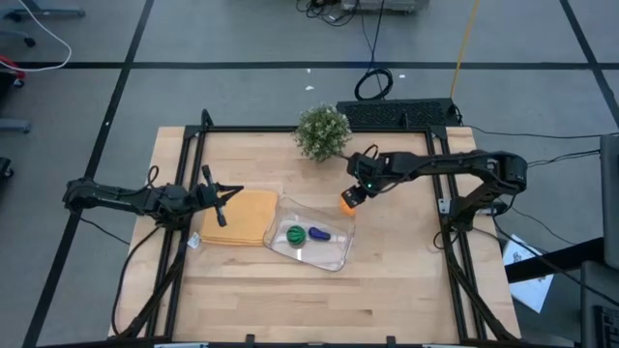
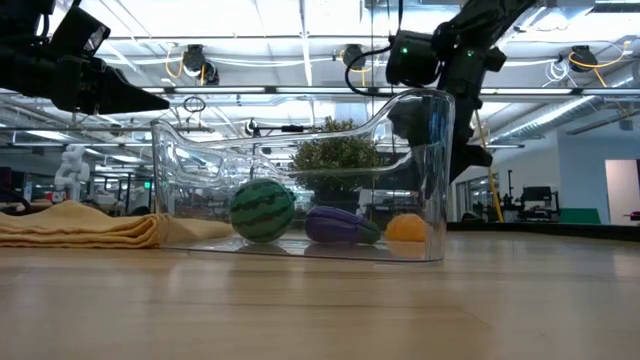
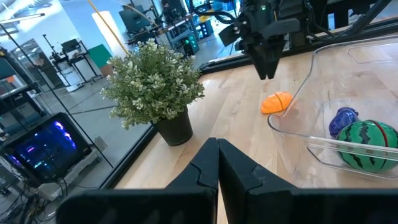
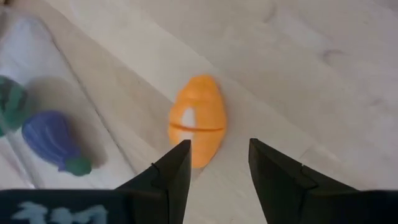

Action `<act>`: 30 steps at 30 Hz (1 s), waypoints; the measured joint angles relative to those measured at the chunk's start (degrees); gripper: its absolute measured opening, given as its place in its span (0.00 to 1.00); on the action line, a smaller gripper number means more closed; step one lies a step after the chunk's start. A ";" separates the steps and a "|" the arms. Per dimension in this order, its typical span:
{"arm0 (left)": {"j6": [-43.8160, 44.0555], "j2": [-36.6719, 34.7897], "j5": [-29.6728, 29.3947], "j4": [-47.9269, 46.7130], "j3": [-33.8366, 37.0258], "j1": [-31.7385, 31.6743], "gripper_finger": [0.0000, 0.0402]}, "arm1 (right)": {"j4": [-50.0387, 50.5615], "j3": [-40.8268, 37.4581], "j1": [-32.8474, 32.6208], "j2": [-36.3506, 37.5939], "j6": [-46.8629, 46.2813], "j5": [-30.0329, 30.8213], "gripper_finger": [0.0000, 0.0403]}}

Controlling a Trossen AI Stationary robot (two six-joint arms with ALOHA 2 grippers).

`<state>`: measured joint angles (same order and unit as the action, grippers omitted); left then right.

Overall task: Pick and placing Produce into tupperware
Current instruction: Put the bread into the transparent bin

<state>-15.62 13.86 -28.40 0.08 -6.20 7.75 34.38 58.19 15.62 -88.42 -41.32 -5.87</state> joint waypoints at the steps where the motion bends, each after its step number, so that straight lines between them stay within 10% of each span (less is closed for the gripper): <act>1: 0.00 0.00 -0.02 0.02 0.00 -0.01 0.01 | -0.07 0.00 0.37 0.00 0.00 -0.04 0.37; 30: -0.83 0.00 -0.02 0.04 0.00 0.00 0.01 | 0.32 4.50 0.04 -1.26 0.67 -0.06 0.37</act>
<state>-16.45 13.87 -28.42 0.12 -6.20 7.75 34.69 62.69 15.66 -89.68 -40.65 -5.93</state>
